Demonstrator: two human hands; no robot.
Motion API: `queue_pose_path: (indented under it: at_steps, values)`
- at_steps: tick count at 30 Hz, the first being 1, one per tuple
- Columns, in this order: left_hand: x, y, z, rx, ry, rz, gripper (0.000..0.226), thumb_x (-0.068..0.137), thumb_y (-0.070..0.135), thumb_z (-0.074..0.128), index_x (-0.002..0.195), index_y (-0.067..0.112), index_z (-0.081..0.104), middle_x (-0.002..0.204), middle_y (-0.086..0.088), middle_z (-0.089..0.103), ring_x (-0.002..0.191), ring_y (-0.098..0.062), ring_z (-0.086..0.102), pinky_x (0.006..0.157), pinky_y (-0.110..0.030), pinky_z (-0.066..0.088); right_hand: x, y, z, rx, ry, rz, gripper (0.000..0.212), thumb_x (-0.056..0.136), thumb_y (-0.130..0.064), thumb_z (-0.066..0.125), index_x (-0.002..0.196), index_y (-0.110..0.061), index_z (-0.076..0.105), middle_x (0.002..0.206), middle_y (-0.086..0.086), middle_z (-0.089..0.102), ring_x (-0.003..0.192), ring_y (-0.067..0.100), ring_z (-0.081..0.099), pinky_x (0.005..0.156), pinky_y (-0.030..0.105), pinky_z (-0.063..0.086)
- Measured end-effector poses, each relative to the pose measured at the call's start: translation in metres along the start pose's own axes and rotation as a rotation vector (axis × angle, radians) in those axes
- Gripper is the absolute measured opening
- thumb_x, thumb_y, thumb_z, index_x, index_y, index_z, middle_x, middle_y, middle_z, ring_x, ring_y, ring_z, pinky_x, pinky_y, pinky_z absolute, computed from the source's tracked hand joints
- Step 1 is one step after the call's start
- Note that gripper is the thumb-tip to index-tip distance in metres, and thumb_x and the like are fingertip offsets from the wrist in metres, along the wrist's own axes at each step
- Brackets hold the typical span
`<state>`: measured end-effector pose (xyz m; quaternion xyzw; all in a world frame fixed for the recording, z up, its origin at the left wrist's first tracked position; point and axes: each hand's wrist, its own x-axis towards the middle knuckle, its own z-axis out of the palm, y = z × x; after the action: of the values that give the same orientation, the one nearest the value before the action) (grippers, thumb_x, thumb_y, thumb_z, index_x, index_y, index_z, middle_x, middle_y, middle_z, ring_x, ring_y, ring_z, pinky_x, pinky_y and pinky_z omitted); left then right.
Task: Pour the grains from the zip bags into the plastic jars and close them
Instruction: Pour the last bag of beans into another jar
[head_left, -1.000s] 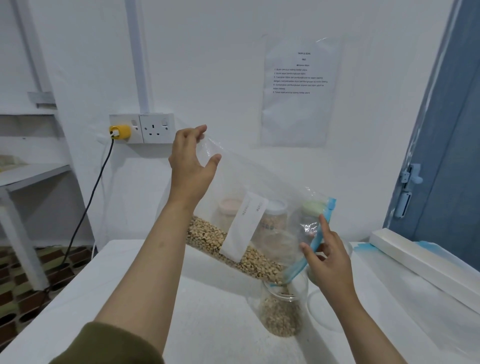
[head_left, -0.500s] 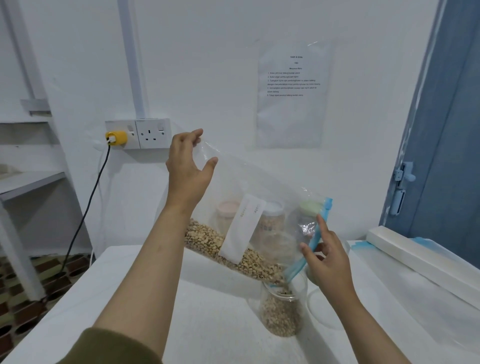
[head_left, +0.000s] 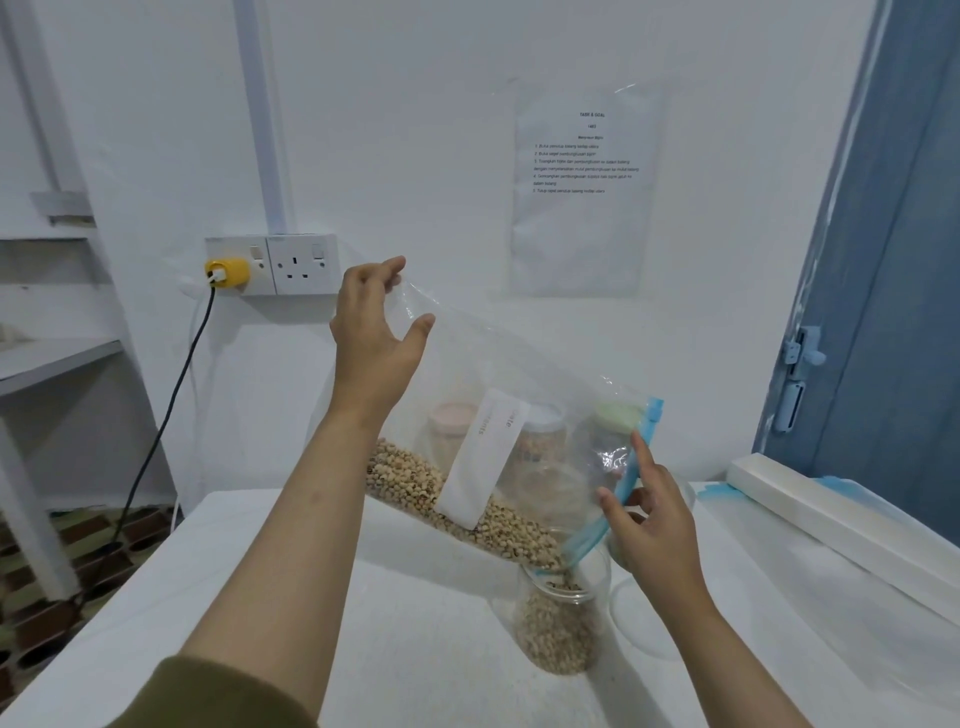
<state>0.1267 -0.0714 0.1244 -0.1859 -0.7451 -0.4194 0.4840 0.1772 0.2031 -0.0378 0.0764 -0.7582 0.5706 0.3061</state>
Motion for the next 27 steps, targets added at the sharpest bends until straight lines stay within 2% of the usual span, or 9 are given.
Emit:
queue_pose_path:
  at_steps: [7,13,17,22,27]
  values:
    - [0.0005,-0.0018,0.0008,-0.008,0.001,-0.001,0.056,0.083,0.022,0.070,0.135,0.017,0.050,0.121,0.010,0.041,0.111,0.004,0.047,0.105,-0.054,0.040,0.0008,0.0015,0.0003,-0.010,0.006,0.001,0.069,0.092,-0.015,0.067,0.141,-0.050,0.034,0.113,-0.014,0.053,0.099,0.009,0.060,0.083,0.030,0.055]
    - [0.0013,0.0001,0.0014,-0.009,-0.002,-0.008,0.057,0.082,0.025,0.068,0.135,0.019,0.050,0.121,0.011,0.041,0.112,0.005,0.047,0.106,-0.055,0.039,0.0010,0.0019,0.0014,0.000,0.014,0.000,0.067,0.092,-0.014,0.066,0.143,-0.046,0.035,0.112,-0.010,0.054,0.093,0.002,0.059,0.078,0.021,0.053]
    - [0.0009,-0.0012,0.0032,-0.009,0.005,-0.007,0.057,0.082,0.024,0.069,0.135,0.018,0.050,0.121,0.010,0.042,0.110,0.013,0.044,0.105,-0.055,0.039,0.0011,0.0037,0.0015,0.006,0.010,0.013,0.068,0.092,-0.014,0.066,0.144,-0.045,0.036,0.111,-0.012,0.054,0.092,0.002,0.059,0.078,0.024,0.053]
    - [0.0019,0.0009,0.0061,-0.002,0.005,-0.011,0.056,0.082,0.025,0.067,0.135,0.018,0.050,0.120,0.011,0.041,0.111,0.004,0.047,0.106,-0.054,0.039,0.0017,0.0044,0.0005,0.020,0.001,0.006,0.068,0.092,-0.013,0.066,0.143,-0.046,0.035,0.114,-0.012,0.054,0.097,0.004,0.060,0.079,0.022,0.055]
    - [0.0015,0.0006,0.0080,0.002,0.002,-0.012,0.056,0.082,0.025,0.067,0.135,0.018,0.050,0.121,0.011,0.041,0.110,0.011,0.045,0.106,-0.055,0.039,0.0036,0.0098,0.0008,0.000,0.007,0.012,0.069,0.092,-0.017,0.067,0.144,-0.049,0.035,0.118,-0.009,0.055,0.097,0.006,0.060,0.081,0.026,0.054]
